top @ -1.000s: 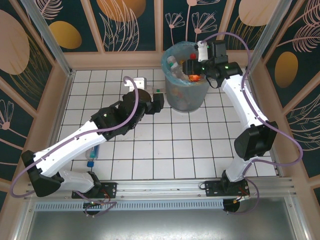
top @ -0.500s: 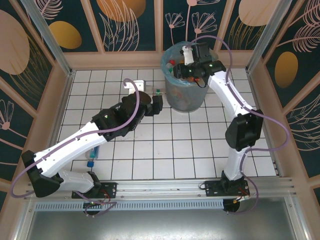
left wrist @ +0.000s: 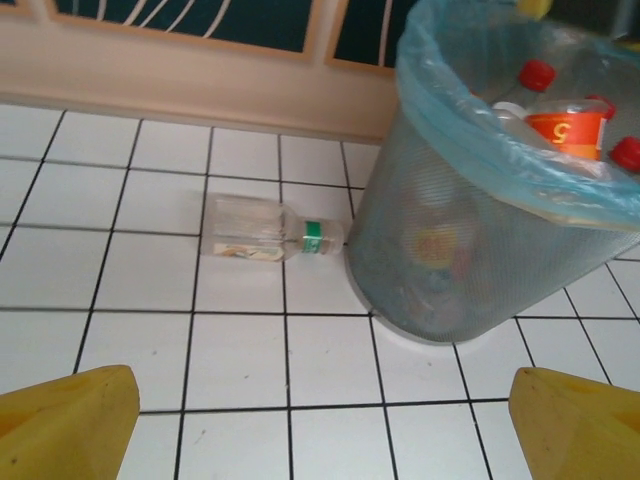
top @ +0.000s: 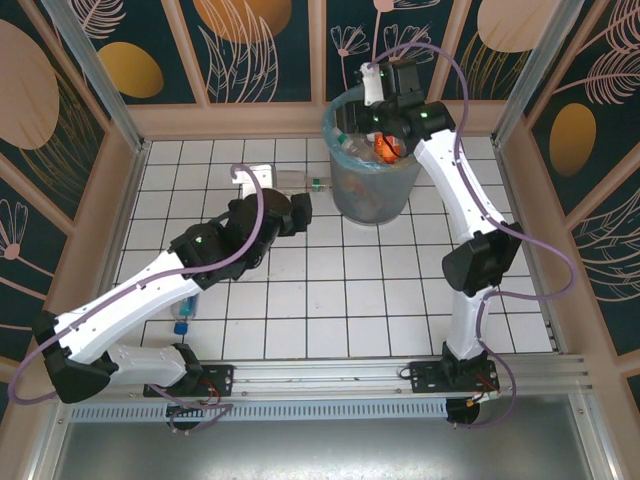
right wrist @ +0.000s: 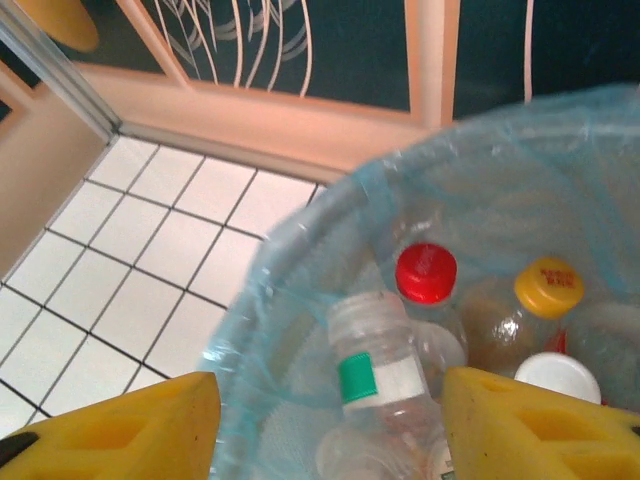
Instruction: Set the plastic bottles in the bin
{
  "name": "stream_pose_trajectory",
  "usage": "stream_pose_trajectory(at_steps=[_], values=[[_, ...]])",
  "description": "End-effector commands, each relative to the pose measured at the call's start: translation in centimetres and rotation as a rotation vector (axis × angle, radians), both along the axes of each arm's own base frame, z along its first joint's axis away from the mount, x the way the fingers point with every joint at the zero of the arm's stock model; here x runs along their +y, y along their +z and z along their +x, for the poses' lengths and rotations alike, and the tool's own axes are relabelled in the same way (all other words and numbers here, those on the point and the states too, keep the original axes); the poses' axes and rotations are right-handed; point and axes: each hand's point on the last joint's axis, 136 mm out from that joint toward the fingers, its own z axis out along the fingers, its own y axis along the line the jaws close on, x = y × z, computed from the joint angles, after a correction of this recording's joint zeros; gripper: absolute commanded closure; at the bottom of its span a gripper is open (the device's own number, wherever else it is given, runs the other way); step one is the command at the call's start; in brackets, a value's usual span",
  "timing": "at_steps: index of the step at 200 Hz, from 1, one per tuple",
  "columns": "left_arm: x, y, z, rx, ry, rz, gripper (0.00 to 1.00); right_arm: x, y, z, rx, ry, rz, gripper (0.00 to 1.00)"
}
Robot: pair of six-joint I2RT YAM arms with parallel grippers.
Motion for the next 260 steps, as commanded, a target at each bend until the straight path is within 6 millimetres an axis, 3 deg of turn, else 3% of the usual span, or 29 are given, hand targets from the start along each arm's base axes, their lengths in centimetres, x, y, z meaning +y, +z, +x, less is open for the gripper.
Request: stream_pose_trajectory(at_steps=[1,20,30,66,88,108,114,140,157,222,260], values=[[4.2,-1.9,-1.7,0.076,0.131,0.043,0.05,0.9,4.2,-2.3,-0.112,-0.018,-0.002,0.38],[7.3,-4.4,-3.6,0.161,0.202,0.098,0.04,2.2,5.1,-4.2,-0.173,0.002,0.016,0.37],[8.9,-5.6,-4.6,0.201,0.242,0.12,0.03,4.1,5.3,-6.1,-0.203,0.049,0.044,0.36],[14.9,-9.8,-7.3,0.324,0.367,0.161,0.02,7.7,3.4,-11.3,-0.242,0.173,0.139,0.33],[18.1,-11.5,-7.9,0.383,0.425,0.152,0.02,8.8,1.5,-12.7,-0.205,0.223,0.163,0.34],[19.7,-12.8,-7.7,0.453,0.444,0.158,0.01,9.5,0.5,-13.6,-0.177,0.267,0.167,0.33],[20.3,-14.3,-7.9,0.5,0.453,0.175,0.01,9.6,0.2,-13.9,-0.175,0.277,0.164,0.34],[21.4,-19.4,-8.1,0.689,0.453,0.18,0.01,9.1,-0.1,-14.3,-0.196,0.282,0.148,0.33],[21.8,-21.7,-7.9,0.763,0.45,0.17,0.01,8.6,0.0,-14.8,-0.216,0.288,0.146,0.32],[22.7,-25.7,-4.8,0.883,0.451,0.155,0.01,7.9,-0.8,-16.6,-0.217,0.328,0.172,0.32],[22.8,-27.9,-4.1,0.925,0.463,0.141,0.01,7.7,-0.8,-17.2,-0.216,0.347,0.188,0.32]])
